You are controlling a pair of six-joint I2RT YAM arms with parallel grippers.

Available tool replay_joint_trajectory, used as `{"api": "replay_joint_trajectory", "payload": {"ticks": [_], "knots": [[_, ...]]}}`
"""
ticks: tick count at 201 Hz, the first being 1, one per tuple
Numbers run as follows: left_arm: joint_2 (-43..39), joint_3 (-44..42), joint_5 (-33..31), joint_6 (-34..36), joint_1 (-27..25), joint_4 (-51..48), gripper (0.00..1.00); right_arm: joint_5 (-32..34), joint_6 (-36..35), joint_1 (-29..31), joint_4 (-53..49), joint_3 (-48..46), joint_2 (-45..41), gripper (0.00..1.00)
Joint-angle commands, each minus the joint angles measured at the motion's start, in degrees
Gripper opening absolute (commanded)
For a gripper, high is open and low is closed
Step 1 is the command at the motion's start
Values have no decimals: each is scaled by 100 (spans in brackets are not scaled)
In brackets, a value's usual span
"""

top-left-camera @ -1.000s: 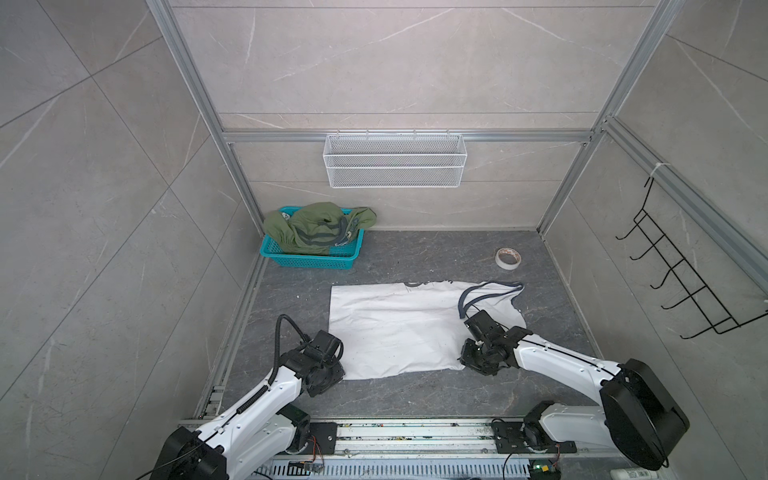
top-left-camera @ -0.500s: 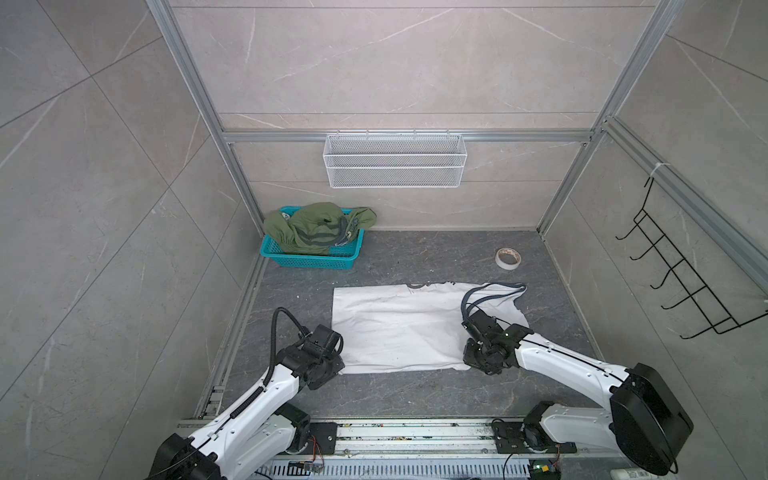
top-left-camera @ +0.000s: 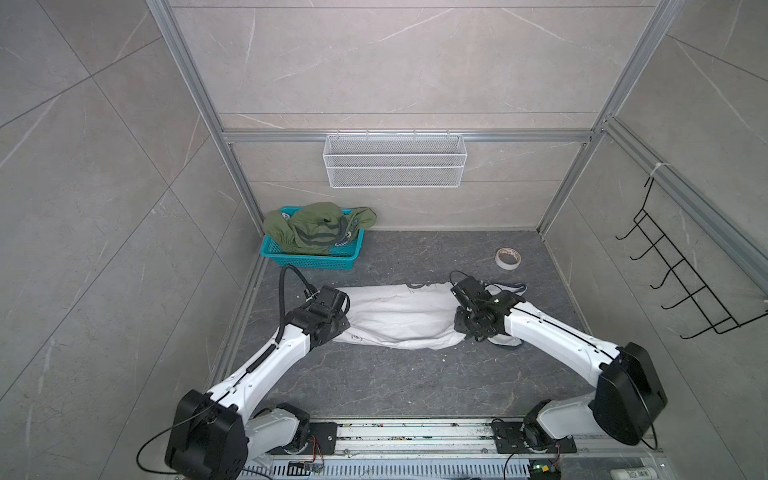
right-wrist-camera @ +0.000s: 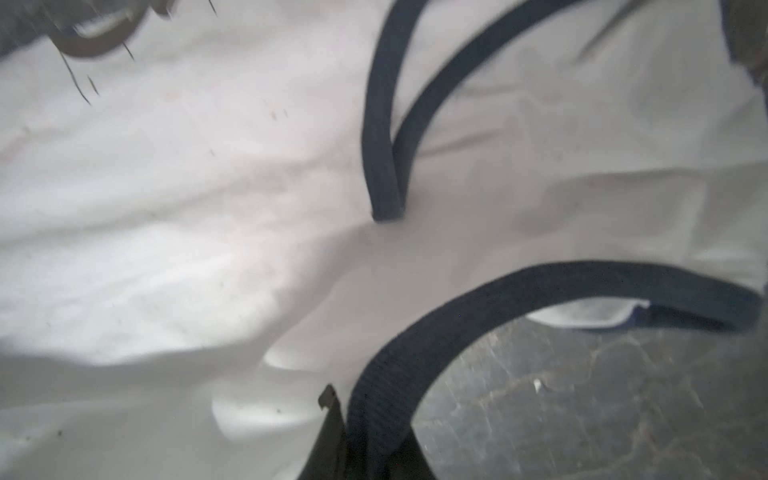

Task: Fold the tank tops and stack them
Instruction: 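Fold the near half away from the robot over the far half with both grippers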

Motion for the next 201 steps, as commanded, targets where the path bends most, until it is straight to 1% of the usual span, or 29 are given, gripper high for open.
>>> {"api": "replay_joint_trajectory", "payload": {"ticks": [1, 39, 84, 96, 102, 110, 116, 124, 138, 165, 183, 201], "knots": [[492, 430, -37, 433, 266, 429, 0, 113, -600, -245, -174, 570, 568, 16], [1290, 870, 235, 514, 650, 734, 0, -280, -933, -698, -70, 1293, 1374, 18], [2139, 1164, 459, 487, 948, 951, 0, -624, -1113, -932, 59, 1916, 2226, 21], [2334, 1238, 517, 502, 1019, 984, 0, -645, -1155, -941, 44, 2093, 2419, 24], [2439, 1284, 521, 511, 1039, 974, 1, -623, -1161, -945, -9, 2200, 2536, 27], [2547, 1345, 545, 526, 1078, 954, 4, -591, -1166, -964, -81, 2307, 2623, 33], [2606, 1380, 561, 569, 1106, 947, 9, -556, -1167, -976, -106, 2346, 2647, 37], [2658, 1427, 565, 606, 1148, 924, 17, -523, -1174, -1001, -110, 2368, 2641, 41], [2598, 1470, 556, 690, 1201, 859, 31, -470, -1214, -1037, -208, 2392, 2550, 52], [2050, 1399, 249, 993, 1202, 670, 53, -372, -1341, -1040, -257, 2068, 1986, 62], [1633, 1286, 290, 1311, 1200, 654, 58, -502, -1408, -1036, -187, 1688, 1543, 63], [1337, 1162, 551, 1502, 1085, 656, 58, -837, -1460, -1035, 113, 1206, 1186, 63]]}}
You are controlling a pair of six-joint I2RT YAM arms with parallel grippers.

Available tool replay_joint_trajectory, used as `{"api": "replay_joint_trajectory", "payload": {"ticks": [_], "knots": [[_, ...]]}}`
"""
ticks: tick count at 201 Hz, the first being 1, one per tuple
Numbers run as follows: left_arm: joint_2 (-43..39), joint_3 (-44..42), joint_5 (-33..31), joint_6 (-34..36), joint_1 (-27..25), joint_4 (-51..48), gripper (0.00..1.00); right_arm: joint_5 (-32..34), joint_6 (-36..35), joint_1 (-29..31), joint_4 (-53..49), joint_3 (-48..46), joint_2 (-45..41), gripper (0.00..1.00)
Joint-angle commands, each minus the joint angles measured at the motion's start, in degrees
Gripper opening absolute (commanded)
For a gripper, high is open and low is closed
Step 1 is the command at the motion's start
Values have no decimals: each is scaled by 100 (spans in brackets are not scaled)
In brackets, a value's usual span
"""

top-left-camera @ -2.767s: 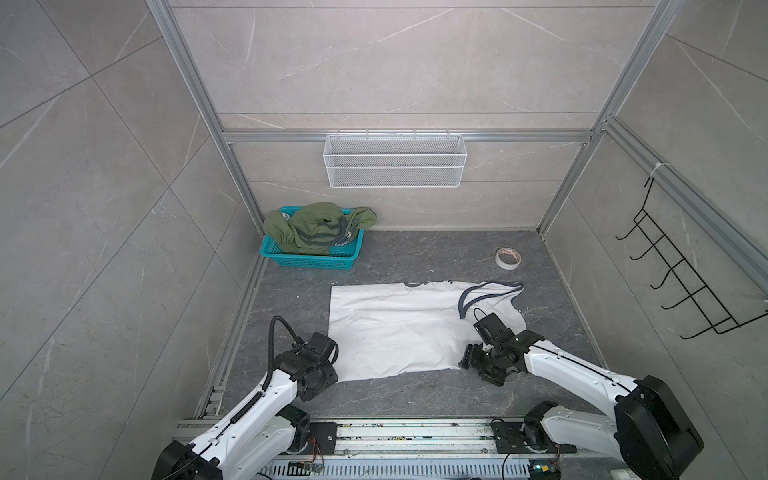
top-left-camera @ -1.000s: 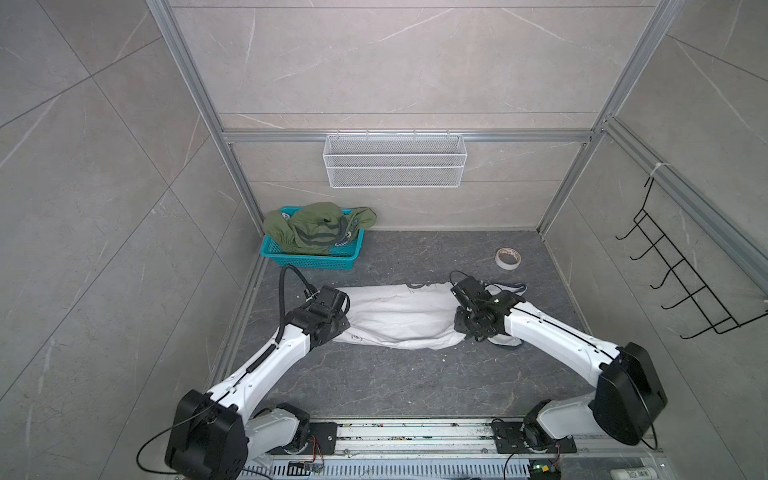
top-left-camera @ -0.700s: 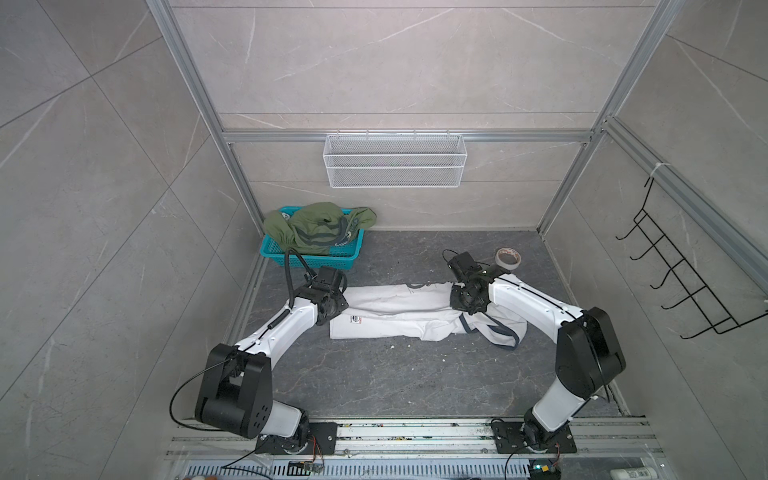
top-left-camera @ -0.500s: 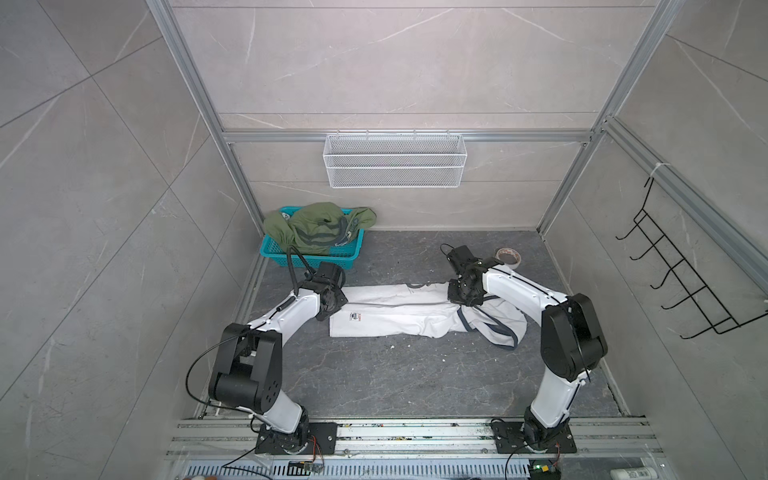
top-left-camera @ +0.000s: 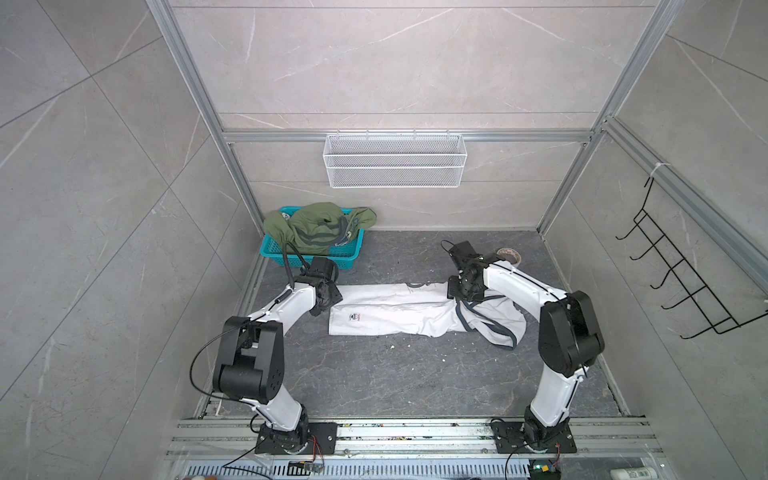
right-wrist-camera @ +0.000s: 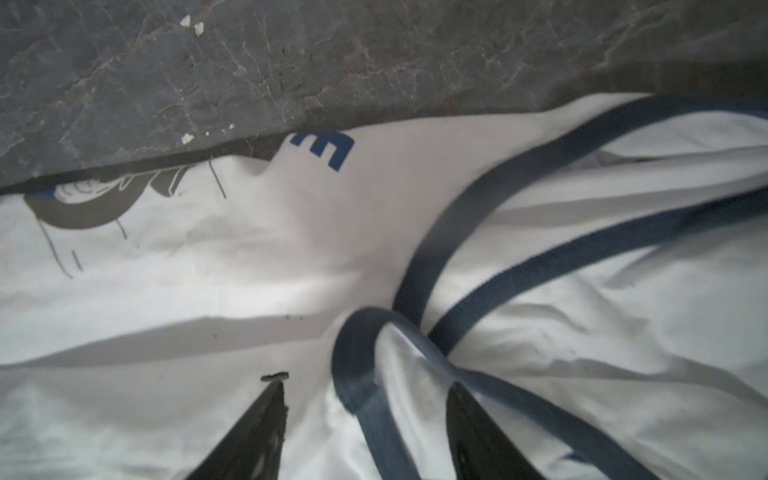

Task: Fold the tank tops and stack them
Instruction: 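Fold the near half away from the robot over the far half with both grippers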

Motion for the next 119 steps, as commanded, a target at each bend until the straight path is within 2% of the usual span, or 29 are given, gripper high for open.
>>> {"api": "replay_joint_trajectory", "payload": {"ticks": [1, 29, 64, 119], "knots": [[-602, -64, 114, 510, -114, -116, 58, -313, -157, -3, 161, -534, -609, 63], [-570, -142, 359, 552, -486, -343, 52, -773, -202, 9, 527, -989, -708, 58], [-309, -179, 646, 473, -772, -323, 45, -886, -211, 164, 650, -944, -409, 54], [561, 157, 784, 435, -847, -127, 43, -294, -179, 182, 534, -306, 375, 49]]}}
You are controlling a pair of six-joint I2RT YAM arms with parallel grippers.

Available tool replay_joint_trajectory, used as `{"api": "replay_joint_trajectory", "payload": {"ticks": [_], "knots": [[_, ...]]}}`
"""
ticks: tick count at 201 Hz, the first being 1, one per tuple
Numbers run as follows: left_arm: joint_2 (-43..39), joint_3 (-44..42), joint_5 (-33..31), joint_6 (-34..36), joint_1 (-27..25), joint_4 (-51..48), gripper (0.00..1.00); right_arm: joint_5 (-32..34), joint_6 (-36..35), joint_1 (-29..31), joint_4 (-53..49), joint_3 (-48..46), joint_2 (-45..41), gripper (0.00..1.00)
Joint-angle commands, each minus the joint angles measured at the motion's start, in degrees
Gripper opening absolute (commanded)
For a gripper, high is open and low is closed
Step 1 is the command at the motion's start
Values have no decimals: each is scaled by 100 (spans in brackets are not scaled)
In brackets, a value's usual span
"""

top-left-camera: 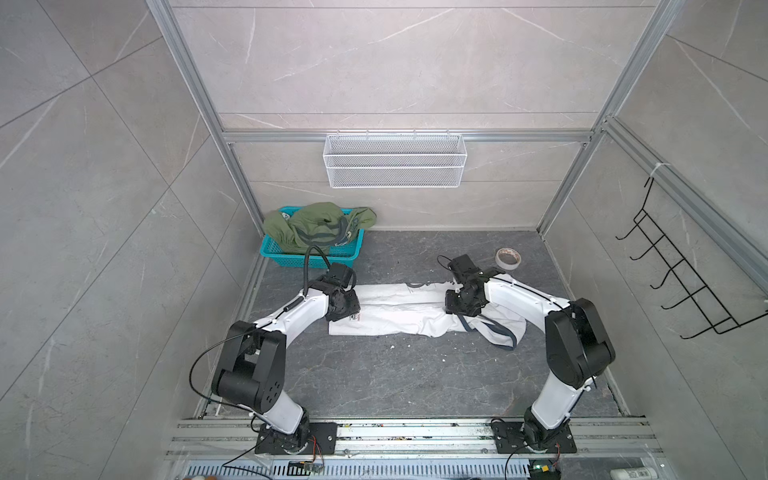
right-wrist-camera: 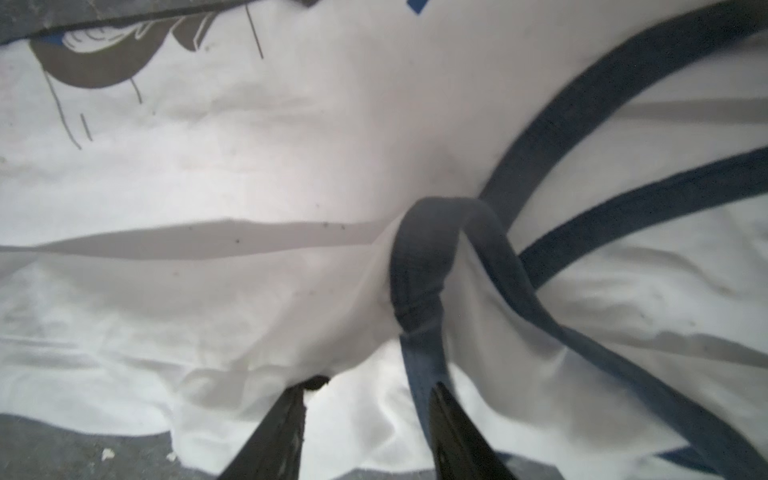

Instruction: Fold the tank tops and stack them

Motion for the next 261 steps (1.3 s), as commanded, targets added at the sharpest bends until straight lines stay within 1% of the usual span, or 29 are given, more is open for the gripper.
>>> {"api": "replay_joint_trajectory", "payload": {"ticks": [1, 28, 49, 71, 95, 119, 133, 151, 173, 187, 203, 221, 237, 261], "knots": [[340, 322, 111, 78, 1, 49, 43, 349, -51, -47, -15, 417, 372, 49], [824, 691, -225, 97, 53, 73, 42, 513, -54, -197, -95, 799, 739, 47], [1097, 926, -435, 47, 248, 117, 40, 652, -119, -277, -169, 1061, 940, 47], [1303, 1158, -526, 76, 497, 105, 42, 729, -164, -394, -289, 1215, 992, 50], [1379, 1367, -535, 162, 677, -24, 46, 827, -208, -523, -435, 1144, 645, 57], [1095, 1351, -588, 243, 672, -115, 49, 843, -235, -647, -570, 800, 6, 66], [809, 1262, -606, 289, 569, -176, 50, 962, -191, -676, -711, 489, -438, 70], [417, 1094, -560, 275, 234, -170, 51, 1378, 108, -745, -1050, -8, -945, 73], [200, 860, -389, 143, -262, 47, 52, 1571, 489, -881, -1163, -842, -1655, 73], [322, 821, -219, 118, -488, 201, 52, 1771, 769, -941, -1315, -1251, -2059, 73], [601, 817, 21, 58, -539, 400, 52, 1897, 1131, -988, -1583, -1528, -2239, 74], [874, 796, 120, 17, -540, 612, 52, 1782, 1496, -1053, -1576, -1855, -2286, 73], [1051, 801, 105, 8, -519, 753, 52, 1582, 1659, -1161, -1406, -2113, -2332, 73], [1306, 830, 114, -9, -450, 817, 52, 1653, 1810, -1280, -1266, -2253, -2284, 73]]}}
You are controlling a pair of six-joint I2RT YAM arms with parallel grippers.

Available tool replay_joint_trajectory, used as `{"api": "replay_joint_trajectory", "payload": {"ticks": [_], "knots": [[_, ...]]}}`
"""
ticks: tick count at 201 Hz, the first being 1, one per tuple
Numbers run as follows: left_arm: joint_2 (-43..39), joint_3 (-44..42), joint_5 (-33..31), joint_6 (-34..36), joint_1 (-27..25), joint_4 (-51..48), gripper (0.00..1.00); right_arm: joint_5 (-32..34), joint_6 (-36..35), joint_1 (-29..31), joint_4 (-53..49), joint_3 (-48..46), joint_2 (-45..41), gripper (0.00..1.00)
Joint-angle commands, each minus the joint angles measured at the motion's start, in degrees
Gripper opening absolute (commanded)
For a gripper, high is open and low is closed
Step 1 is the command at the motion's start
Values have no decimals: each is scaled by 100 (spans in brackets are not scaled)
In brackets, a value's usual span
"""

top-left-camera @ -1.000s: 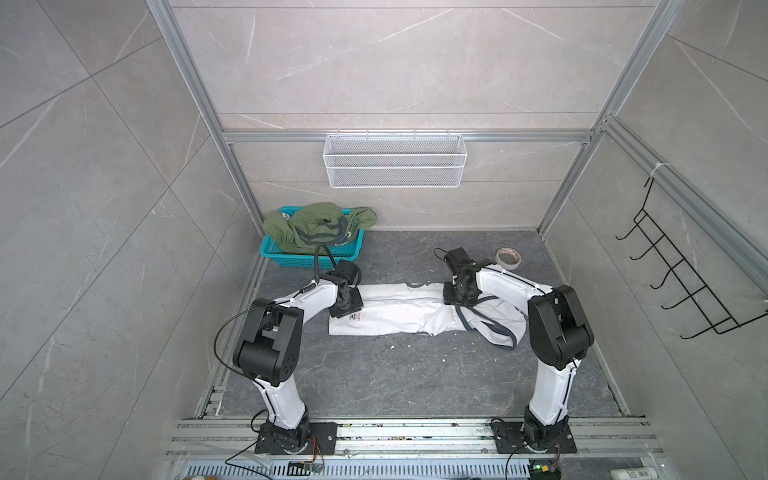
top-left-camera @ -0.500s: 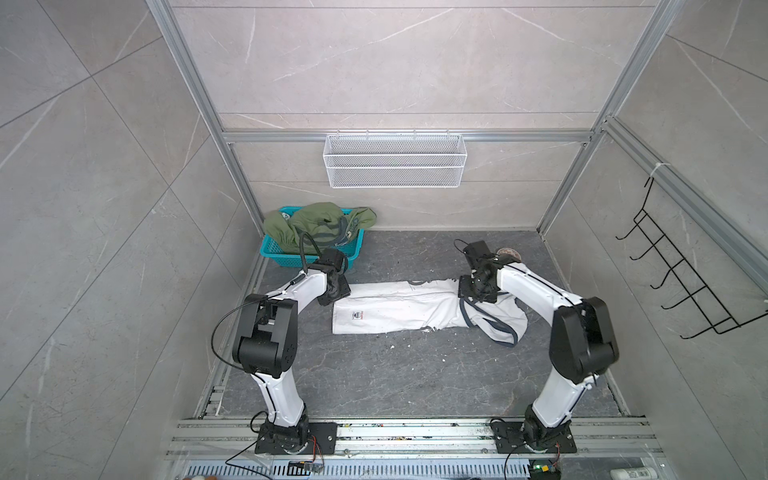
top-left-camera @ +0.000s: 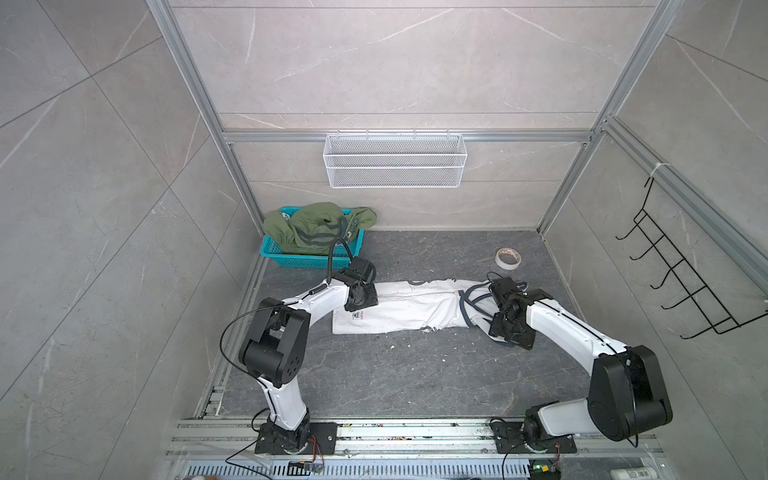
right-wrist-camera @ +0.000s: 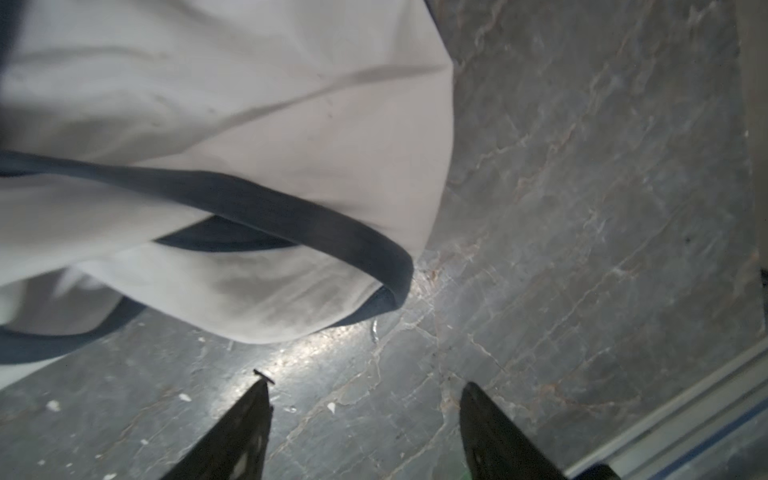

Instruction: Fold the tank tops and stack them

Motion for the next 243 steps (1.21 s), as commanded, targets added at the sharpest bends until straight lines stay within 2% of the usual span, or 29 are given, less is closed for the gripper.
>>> {"api": "replay_joint_trajectory", "payload": {"ticks": [1, 36, 72, 88, 107, 131, 182, 207, 243], "knots": [[179, -12, 125, -112, 89, 245, 52, 52, 424, -122, 38, -133, -57, 73], [307, -240, 131, -178, 328, 377, 53, -189, 360, -599, 417, -311, 325, 71], [221, -583, 106, -171, 567, 518, 53, -77, 163, -1036, 577, -196, 770, 64], [167, -697, 61, -147, 650, 528, 53, 64, 77, -1176, 531, -153, 757, 58], [81, -823, -136, -151, 729, 458, 53, 362, 17, -1297, 395, -103, 545, 55], [-12, -1004, -478, -195, 828, 353, 53, 284, -179, -1460, 216, 25, 424, 50], [-196, -1419, -532, -187, 1072, 490, 53, 437, -438, -1825, 214, 296, 592, 49], [-275, -1536, -578, -151, 1146, 512, 53, 621, -607, -1851, 144, 740, 730, 49], [-332, -1632, -541, -169, 1187, 552, 53, 659, -757, -1848, 4, 1456, 1357, 50]]}}
